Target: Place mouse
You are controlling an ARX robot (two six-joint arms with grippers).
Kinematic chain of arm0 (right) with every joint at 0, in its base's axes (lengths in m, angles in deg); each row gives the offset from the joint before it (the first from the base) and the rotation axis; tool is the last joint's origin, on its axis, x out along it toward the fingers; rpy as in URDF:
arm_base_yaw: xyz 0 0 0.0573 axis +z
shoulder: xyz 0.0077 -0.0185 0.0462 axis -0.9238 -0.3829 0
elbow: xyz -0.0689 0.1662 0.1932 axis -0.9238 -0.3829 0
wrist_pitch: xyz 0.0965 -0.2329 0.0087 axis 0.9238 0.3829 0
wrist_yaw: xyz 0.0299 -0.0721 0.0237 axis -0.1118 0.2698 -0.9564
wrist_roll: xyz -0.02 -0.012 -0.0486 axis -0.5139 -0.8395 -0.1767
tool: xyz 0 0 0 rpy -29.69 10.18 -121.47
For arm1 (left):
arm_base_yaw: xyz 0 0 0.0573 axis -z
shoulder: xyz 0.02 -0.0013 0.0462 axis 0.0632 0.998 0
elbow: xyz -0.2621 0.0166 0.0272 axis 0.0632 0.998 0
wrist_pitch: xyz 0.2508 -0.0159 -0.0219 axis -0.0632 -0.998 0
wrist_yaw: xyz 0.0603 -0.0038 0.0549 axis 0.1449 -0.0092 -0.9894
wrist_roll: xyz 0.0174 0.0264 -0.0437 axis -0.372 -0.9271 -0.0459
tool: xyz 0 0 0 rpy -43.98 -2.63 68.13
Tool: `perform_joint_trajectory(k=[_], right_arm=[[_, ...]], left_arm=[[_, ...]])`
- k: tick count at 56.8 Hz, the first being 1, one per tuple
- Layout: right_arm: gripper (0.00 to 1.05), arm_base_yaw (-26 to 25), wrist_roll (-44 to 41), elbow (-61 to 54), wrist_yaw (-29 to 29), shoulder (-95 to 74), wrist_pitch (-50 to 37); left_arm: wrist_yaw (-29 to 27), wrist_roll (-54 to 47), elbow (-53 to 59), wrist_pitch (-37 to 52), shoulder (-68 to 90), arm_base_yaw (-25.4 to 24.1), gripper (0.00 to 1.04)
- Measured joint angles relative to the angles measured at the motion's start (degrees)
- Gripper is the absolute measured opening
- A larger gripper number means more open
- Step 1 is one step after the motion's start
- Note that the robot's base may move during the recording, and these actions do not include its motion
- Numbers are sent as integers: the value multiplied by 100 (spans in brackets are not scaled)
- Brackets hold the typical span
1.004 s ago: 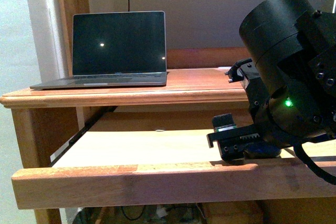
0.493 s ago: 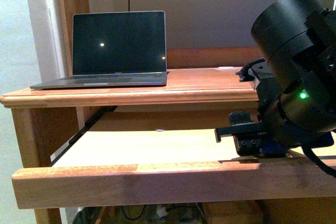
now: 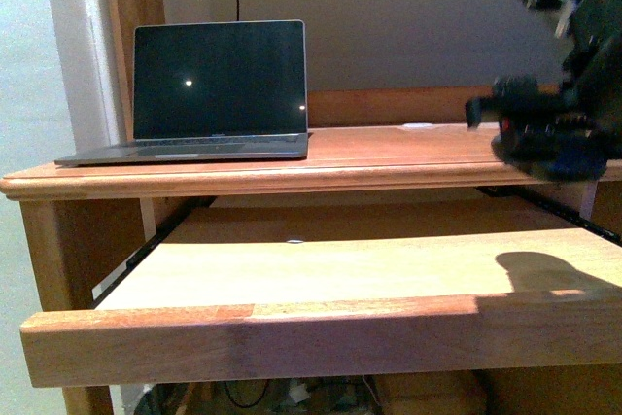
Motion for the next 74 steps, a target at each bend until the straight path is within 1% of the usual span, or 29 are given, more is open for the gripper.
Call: perform_joint_trajectory(k=[13,20,26,37,52,68,73,74], right_arm=[[55,463,11,1519,-28,-1152,-46],[55,684,-122,2402,116,-1912,52],[55,780,-326,3005,275,-2426,74],[55,785,-632,4024,555,-3272,284],[55,756,-745,4673,686,-3974,535],[55,859,-745,5254,822,-4518,741],[68,892,-763,5348,848,-4586,769],[73,896,-758,5348,857,-4592,741]], left_arm=[[2,0,0,0,0,0,97],[2,0,0,0,0,0,97],[2,0,0,0,0,0,97],[2,0,0,0,0,0,97],[0,0,0,0,0,0,97],[2,0,0,0,0,0,97],[0,0,0,0,0,0,97],[2,0,0,0,0,0,97]])
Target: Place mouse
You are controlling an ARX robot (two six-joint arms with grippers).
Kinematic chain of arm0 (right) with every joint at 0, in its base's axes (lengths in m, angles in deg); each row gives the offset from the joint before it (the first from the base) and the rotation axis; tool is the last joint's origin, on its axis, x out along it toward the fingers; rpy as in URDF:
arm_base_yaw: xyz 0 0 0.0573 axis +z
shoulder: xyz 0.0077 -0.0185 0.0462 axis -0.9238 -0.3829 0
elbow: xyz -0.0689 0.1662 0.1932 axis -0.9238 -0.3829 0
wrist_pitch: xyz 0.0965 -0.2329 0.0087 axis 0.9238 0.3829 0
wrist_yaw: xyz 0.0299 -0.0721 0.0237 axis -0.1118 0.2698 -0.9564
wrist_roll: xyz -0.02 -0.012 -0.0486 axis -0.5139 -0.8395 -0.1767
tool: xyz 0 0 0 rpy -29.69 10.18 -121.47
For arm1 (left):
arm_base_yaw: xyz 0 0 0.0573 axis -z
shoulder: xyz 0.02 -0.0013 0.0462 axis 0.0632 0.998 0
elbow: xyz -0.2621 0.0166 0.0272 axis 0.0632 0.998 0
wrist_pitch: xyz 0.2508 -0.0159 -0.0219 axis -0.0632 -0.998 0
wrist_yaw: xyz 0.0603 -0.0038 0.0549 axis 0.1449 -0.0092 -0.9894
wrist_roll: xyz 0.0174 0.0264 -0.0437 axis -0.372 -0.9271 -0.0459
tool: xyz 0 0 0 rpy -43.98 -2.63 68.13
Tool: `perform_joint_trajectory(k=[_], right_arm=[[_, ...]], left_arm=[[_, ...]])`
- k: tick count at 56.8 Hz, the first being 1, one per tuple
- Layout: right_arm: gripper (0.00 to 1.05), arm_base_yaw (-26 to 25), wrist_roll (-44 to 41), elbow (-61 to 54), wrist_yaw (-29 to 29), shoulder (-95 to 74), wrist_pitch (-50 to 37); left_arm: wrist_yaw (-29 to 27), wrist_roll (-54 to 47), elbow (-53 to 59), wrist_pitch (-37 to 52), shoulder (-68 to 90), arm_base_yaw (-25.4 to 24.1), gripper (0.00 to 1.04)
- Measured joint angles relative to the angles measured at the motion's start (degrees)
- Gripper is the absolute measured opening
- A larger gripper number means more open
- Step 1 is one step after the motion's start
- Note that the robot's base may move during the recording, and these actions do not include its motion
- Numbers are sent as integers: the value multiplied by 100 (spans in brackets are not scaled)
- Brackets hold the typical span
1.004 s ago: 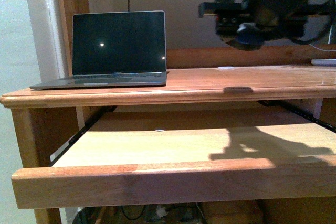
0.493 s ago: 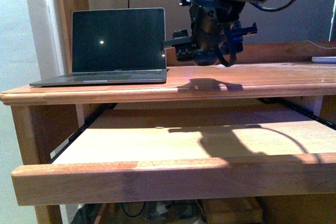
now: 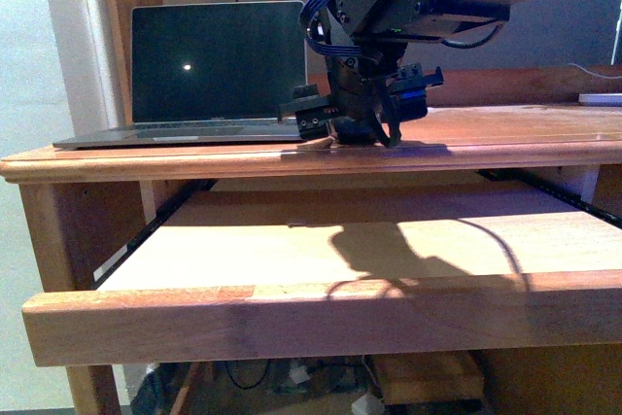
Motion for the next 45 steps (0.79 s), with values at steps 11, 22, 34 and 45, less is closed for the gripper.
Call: perform_joint_trajectory(k=[11,22,34,45], right_arm=[[97,-81,208,-382,-186,223,-719],[97,-455,2,-2566,-1045,1893,-2245],[97,-1292,0,-6367,-2671,4824,-3670],[97,-1773,-15,-8400,-3886,6087,-4181]], left_arm=[[0,0,0,0,0,0,97],[0,0,0,0,0,0,97],[0,0,0,0,0,0,97],[0,0,0,0,0,0,97]])
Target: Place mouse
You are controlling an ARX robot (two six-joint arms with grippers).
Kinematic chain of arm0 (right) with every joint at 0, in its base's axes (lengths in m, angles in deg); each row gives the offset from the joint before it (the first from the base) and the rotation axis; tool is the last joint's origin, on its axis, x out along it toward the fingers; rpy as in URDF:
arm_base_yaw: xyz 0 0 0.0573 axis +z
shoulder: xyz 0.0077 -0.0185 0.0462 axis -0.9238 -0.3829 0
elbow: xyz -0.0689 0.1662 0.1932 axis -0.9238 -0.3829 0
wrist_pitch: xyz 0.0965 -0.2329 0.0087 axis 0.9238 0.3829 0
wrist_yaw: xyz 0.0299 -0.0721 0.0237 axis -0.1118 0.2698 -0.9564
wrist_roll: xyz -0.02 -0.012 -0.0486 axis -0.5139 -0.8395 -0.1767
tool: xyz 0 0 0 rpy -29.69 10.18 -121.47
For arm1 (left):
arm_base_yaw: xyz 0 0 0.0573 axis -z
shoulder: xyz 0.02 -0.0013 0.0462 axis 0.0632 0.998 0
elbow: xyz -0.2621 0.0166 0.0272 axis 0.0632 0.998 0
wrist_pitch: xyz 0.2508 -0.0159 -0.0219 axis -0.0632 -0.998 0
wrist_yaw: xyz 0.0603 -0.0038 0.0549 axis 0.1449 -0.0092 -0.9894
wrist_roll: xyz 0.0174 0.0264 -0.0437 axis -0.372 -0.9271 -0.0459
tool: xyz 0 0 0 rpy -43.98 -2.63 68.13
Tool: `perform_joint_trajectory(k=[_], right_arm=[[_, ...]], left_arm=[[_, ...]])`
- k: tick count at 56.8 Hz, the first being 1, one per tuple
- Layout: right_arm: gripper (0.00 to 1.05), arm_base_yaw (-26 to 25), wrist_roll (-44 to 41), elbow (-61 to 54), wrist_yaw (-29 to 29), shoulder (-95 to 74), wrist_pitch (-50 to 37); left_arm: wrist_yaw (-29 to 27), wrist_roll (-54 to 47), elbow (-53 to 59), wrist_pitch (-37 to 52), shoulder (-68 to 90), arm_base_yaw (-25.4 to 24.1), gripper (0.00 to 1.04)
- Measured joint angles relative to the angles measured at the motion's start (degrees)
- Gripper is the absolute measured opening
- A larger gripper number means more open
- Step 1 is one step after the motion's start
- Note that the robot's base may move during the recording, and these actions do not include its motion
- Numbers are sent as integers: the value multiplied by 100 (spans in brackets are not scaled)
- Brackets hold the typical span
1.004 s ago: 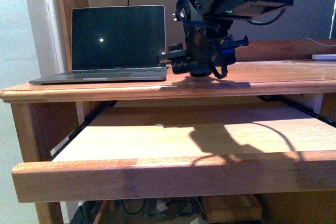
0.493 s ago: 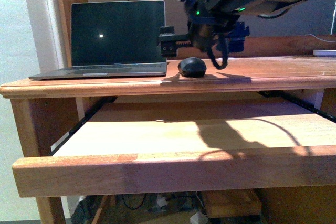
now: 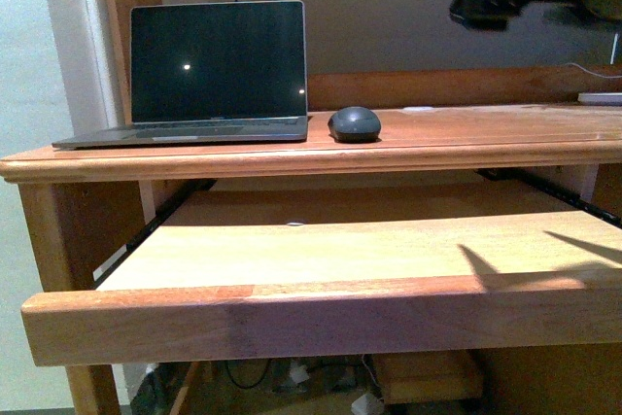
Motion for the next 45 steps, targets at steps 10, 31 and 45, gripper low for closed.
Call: perform_joint_trajectory(k=[10,31,45], right_arm=[[97,-514,-11,-1224,-925,876,-186],[97,-426,-57,-2524,-802,719,-822],[97,129,-55,-2509,-315,-17,-1314]], left_arm=[[0,0,0,0,0,0,97],[2,0,0,0,0,0,97],[0,0,0,0,0,0,97]])
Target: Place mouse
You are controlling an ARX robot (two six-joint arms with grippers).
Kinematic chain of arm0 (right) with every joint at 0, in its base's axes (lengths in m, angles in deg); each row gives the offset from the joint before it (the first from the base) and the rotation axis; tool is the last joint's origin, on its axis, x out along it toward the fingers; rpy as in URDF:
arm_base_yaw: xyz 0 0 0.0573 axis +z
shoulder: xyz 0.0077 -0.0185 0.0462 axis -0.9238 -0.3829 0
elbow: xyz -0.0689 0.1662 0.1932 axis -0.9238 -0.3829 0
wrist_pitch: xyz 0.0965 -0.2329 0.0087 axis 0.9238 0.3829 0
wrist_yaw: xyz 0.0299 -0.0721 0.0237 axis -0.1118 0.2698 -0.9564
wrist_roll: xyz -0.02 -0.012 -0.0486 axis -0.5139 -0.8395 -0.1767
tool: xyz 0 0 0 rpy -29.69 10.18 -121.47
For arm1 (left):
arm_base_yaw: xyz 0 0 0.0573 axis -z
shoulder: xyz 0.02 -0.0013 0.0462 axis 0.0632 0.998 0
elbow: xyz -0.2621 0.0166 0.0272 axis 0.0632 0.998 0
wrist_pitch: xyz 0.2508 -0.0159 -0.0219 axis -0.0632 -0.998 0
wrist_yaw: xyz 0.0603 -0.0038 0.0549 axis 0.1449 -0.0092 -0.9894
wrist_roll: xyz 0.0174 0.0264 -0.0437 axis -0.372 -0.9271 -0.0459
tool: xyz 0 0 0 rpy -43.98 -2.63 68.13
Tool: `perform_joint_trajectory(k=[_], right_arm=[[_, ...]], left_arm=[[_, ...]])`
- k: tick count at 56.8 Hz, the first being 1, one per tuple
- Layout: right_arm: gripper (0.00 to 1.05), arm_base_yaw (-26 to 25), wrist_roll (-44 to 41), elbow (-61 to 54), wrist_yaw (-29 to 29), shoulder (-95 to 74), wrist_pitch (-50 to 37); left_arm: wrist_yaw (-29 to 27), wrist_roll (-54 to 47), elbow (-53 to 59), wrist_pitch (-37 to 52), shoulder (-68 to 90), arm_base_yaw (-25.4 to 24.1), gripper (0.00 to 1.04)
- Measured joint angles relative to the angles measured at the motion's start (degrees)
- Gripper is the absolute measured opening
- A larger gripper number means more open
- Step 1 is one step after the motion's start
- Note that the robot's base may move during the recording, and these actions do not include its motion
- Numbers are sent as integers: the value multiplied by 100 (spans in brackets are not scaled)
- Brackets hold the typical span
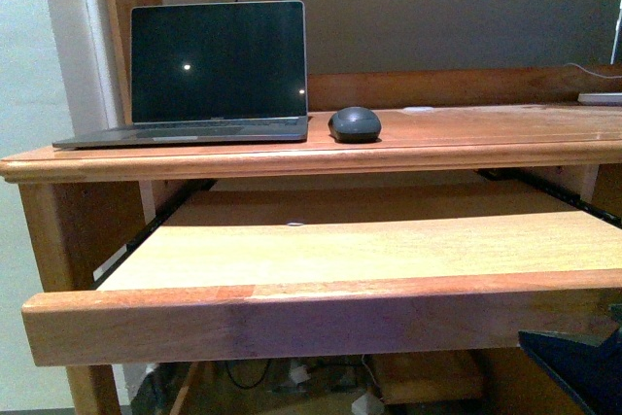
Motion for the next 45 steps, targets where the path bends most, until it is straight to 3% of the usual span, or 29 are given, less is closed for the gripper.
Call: perform_joint_trajectory(k=[20,45], right_arm=[[97,439,11,680,570,-1067,-345],[97,981,-352,3097,1473,-3104,0]], left_arm=[[0,0,0,0,0,0,97],[2,0,0,0,0,0,97]])
